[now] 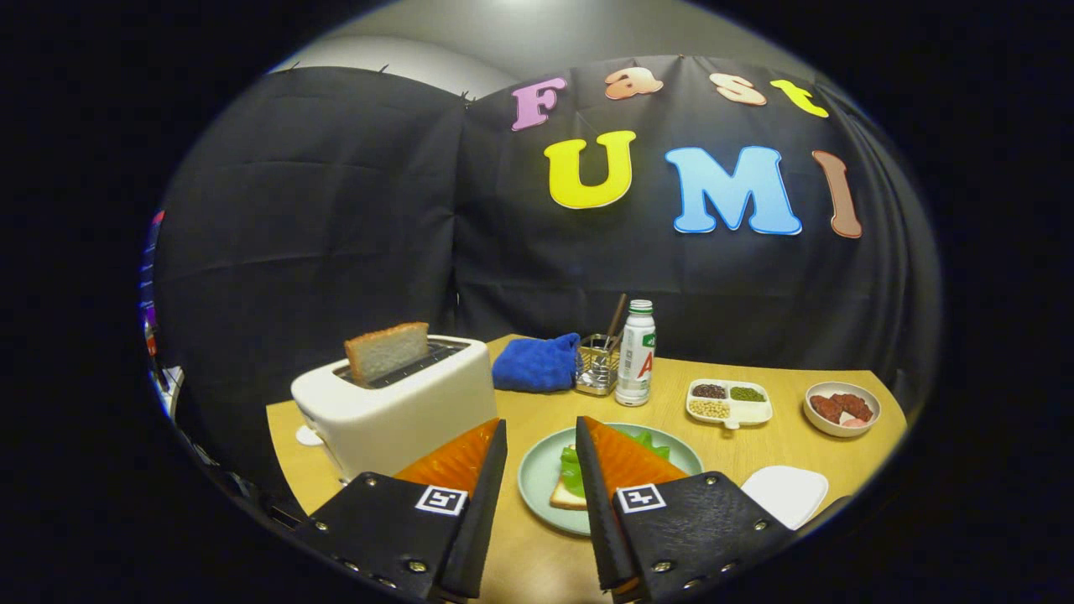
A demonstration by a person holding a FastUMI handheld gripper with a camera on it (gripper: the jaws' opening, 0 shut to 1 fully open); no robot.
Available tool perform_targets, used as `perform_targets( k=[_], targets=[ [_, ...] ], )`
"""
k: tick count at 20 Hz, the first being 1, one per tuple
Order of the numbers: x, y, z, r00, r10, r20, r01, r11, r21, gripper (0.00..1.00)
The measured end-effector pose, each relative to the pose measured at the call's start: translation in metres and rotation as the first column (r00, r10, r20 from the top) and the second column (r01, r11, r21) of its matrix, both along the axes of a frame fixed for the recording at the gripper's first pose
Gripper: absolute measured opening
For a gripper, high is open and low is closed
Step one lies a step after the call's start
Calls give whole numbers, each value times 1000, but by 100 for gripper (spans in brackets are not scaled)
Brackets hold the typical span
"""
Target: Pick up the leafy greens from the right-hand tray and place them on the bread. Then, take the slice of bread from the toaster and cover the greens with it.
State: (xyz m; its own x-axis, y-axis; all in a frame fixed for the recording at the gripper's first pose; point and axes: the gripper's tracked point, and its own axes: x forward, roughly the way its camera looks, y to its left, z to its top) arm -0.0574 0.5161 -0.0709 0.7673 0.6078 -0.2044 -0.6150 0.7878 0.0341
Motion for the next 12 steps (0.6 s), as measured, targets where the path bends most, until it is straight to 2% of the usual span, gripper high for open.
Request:
perform_targets(
  k=[4, 7, 12],
  targets=[
    [-23, 42, 15, 1000, 17, 1, -17, 1000, 14, 50],
    [-43, 82, 23, 998, 67, 8, -67, 997, 30, 50],
    [-48, 132, 20, 998, 63, 0, -63, 997, 46, 50]
  ],
)
